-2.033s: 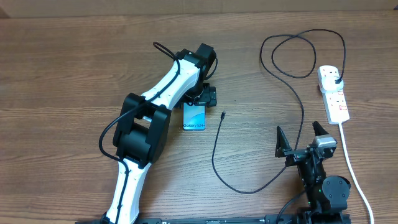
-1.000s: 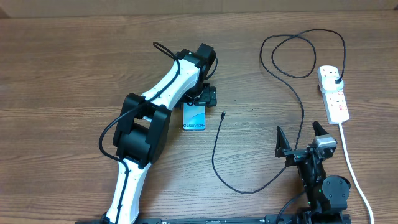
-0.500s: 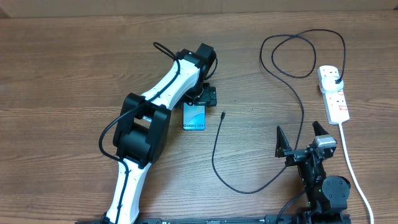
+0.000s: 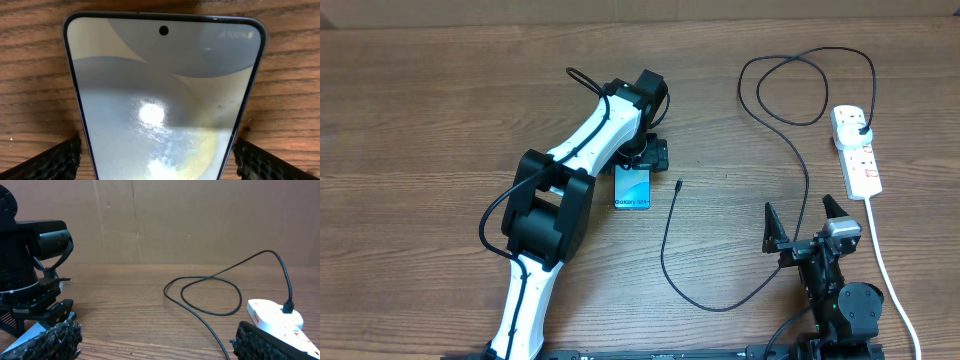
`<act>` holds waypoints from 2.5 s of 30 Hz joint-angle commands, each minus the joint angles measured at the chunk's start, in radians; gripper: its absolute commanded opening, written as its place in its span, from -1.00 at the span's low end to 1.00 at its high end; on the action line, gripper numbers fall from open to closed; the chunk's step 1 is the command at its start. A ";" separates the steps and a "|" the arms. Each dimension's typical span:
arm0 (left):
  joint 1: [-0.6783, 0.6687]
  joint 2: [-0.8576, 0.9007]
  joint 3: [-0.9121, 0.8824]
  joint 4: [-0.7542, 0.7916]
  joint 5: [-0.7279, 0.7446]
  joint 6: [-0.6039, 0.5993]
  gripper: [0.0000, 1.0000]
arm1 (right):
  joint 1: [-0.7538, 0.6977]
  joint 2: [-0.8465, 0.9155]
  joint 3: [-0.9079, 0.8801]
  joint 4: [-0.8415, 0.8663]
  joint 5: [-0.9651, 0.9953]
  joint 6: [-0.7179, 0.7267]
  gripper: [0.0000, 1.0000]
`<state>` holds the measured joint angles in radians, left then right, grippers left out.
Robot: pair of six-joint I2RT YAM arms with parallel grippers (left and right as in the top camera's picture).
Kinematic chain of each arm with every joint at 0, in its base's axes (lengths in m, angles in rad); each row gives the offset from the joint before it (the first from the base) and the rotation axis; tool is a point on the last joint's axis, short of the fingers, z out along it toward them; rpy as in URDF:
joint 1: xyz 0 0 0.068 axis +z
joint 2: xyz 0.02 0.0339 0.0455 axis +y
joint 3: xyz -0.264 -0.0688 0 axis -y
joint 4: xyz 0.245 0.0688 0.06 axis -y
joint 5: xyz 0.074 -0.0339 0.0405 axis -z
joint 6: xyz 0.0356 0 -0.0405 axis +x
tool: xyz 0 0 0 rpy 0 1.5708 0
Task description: Plug charger to phone and switch on socket
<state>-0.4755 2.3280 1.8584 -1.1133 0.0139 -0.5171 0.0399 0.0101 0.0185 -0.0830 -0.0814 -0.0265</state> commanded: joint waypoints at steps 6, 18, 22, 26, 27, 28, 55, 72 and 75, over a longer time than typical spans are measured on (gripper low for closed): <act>0.004 0.023 -0.006 0.003 0.005 0.016 1.00 | 0.005 -0.006 -0.010 0.004 -0.002 -0.005 1.00; 0.004 0.023 -0.006 -0.005 0.005 0.016 0.99 | 0.005 -0.006 -0.010 0.004 -0.002 -0.005 1.00; 0.004 0.023 -0.006 -0.008 0.005 0.016 1.00 | 0.005 -0.006 -0.010 0.004 -0.002 -0.005 1.00; 0.004 0.023 -0.006 -0.008 0.005 0.016 1.00 | 0.005 -0.006 -0.010 0.004 -0.002 -0.005 1.00; 0.004 0.023 -0.006 -0.008 0.005 0.016 1.00 | 0.005 -0.006 -0.010 0.004 -0.002 -0.005 1.00; 0.004 0.023 -0.006 -0.008 0.005 0.016 1.00 | 0.005 -0.006 -0.010 0.004 -0.002 -0.005 1.00; 0.004 0.023 -0.006 -0.016 0.005 0.016 0.88 | 0.005 -0.006 -0.010 0.004 -0.002 -0.005 1.00; 0.004 0.023 -0.006 -0.015 0.004 0.016 0.71 | 0.005 -0.006 -0.010 0.004 -0.002 -0.005 1.00; 0.004 0.023 -0.006 -0.015 0.004 0.016 0.71 | 0.005 -0.006 -0.010 0.004 -0.002 -0.005 1.00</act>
<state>-0.4755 2.3283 1.8584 -1.1286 0.0143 -0.5140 0.0402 0.0101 0.0185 -0.0834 -0.0818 -0.0261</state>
